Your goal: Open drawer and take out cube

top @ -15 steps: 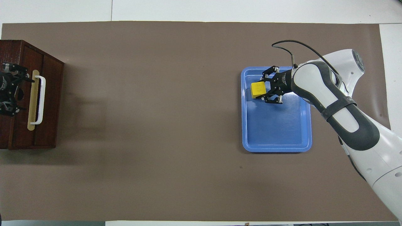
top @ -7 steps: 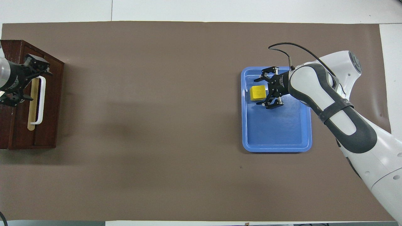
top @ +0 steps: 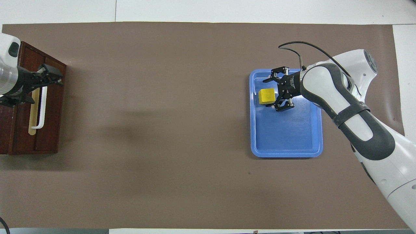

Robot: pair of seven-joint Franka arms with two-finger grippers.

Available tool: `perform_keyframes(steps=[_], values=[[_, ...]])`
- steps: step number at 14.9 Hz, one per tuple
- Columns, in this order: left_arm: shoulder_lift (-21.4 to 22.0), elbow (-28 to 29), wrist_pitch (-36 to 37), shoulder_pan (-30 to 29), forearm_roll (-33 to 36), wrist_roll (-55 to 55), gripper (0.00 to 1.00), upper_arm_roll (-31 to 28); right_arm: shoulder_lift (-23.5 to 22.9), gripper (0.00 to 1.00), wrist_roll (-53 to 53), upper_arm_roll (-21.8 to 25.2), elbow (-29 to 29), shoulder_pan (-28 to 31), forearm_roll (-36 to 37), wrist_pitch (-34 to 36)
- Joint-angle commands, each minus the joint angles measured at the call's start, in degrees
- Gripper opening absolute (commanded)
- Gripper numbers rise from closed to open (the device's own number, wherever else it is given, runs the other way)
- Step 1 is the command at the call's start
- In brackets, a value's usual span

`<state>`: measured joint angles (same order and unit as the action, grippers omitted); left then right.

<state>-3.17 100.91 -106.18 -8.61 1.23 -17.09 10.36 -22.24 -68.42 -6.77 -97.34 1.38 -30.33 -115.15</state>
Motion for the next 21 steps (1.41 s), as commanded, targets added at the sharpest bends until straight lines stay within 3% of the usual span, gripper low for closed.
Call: perform_keyframes(steps=[1,4,7,10,16,21], values=[[1.5,0.2,1.1,1.2,-1.4,1.9,1.00,0.1,7.4,1.00,5.5,-0.5,-0.2,0.5,9.5,4.8],[2.3,0.8,2.5,1.8,-1.4,2.0,1.00,0.1,12.5,1.00,16.7,-0.3,1.4,0.5,16.1,12.3],[3.3,1.0,6.5,2.4,-1.3,6.2,1.00,0.3,18.4,1.00,42.8,0.0,1.5,0.9,24.0,17.4],[4.9,1.0,11.4,2.5,-1.4,12.8,1.00,0.4,22.9,1.00,62.0,0.3,1.5,1.4,29.3,19.9],[6.8,1.3,12.1,2.5,-1.5,12.0,1.00,0.5,27.1,1.00,75.1,0.4,5.9,2.4,33.4,33.6],[5.9,-0.7,13.9,3.3,-1.6,13.0,1.00,0.5,26.7,1.00,76.2,0.3,5.6,5.5,32.3,35.8]])
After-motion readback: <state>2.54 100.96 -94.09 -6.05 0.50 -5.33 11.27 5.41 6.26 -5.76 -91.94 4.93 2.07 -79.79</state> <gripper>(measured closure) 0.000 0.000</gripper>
